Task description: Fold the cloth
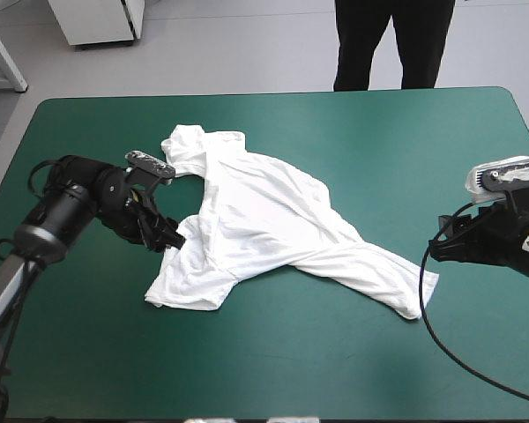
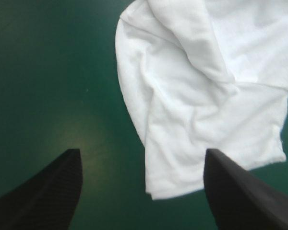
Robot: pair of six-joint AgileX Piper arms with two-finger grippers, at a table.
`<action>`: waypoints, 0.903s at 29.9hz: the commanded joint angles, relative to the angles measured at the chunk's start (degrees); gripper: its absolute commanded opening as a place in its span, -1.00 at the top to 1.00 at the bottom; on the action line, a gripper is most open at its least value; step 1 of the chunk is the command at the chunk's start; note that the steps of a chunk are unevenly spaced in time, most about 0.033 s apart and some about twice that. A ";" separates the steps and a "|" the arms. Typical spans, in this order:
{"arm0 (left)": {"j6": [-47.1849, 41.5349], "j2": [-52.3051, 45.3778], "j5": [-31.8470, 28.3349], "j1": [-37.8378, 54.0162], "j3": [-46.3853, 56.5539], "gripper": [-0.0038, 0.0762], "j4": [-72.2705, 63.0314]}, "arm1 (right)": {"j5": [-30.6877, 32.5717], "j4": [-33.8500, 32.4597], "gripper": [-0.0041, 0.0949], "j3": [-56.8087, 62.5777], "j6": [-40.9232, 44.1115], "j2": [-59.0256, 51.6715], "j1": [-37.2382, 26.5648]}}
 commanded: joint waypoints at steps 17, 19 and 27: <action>-0.57 24.82 -9.82 1.15 -9.98 -0.39 0.42 | -1.77 0.38 -0.19 -1.81 -0.90 0.06 0.23; -0.08 26.34 -9.75 1.15 -9.98 -0.39 -1.11 | -0.64 -0.06 -0.19 -1.74 -1.39 0.18 0.23; 1.35 30.07 -7.16 1.15 -9.98 0.30 -6.02 | 2.53 -3.50 -0.19 -0.03 -1.50 2.42 0.23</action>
